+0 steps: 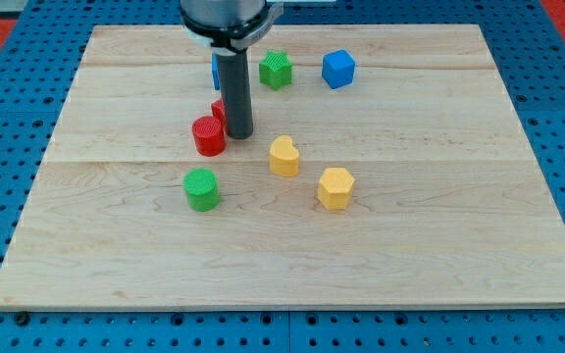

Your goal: Place the red star between the cube and heart

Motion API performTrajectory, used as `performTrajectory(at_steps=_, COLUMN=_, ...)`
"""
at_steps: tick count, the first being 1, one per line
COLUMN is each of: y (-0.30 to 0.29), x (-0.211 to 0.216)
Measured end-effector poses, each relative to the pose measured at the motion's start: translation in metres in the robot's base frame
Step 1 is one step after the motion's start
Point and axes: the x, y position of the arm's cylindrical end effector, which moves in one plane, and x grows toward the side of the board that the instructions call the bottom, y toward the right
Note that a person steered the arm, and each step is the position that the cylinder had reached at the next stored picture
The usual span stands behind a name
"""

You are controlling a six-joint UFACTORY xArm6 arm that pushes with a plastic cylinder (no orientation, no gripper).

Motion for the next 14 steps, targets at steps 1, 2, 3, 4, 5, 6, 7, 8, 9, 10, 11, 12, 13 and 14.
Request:
performTrajectory(at_steps=1, y=-0.019, x=0.017)
performTrajectory(at_steps=2, y=-0.046, x=0.002)
performTrajectory(at_steps=3, y=-0.046, x=-0.027)
performTrajectory(at_steps=4, y=-0.028, x=-0.03)
performTrajectory(at_steps=5, y=0.052, x=-0.041)
performTrajectory(at_steps=6, y=0.044, x=-0.008)
performTrajectory(at_steps=7, y=-0.005, x=-0.006)
performTrajectory(at_steps=8, y=-0.005, x=-0.04)
performTrajectory(at_steps=9, y=0.026, x=-0.078)
performTrajectory(at_steps=10, y=0.081, x=-0.082)
performTrajectory(at_steps=11, y=0.085, x=-0.056)
performTrajectory(at_steps=12, y=0.085, x=-0.051)
performTrajectory(at_steps=13, y=0.109, x=-0.052)
performTrajectory(at_steps=14, y=0.131, x=-0.051)
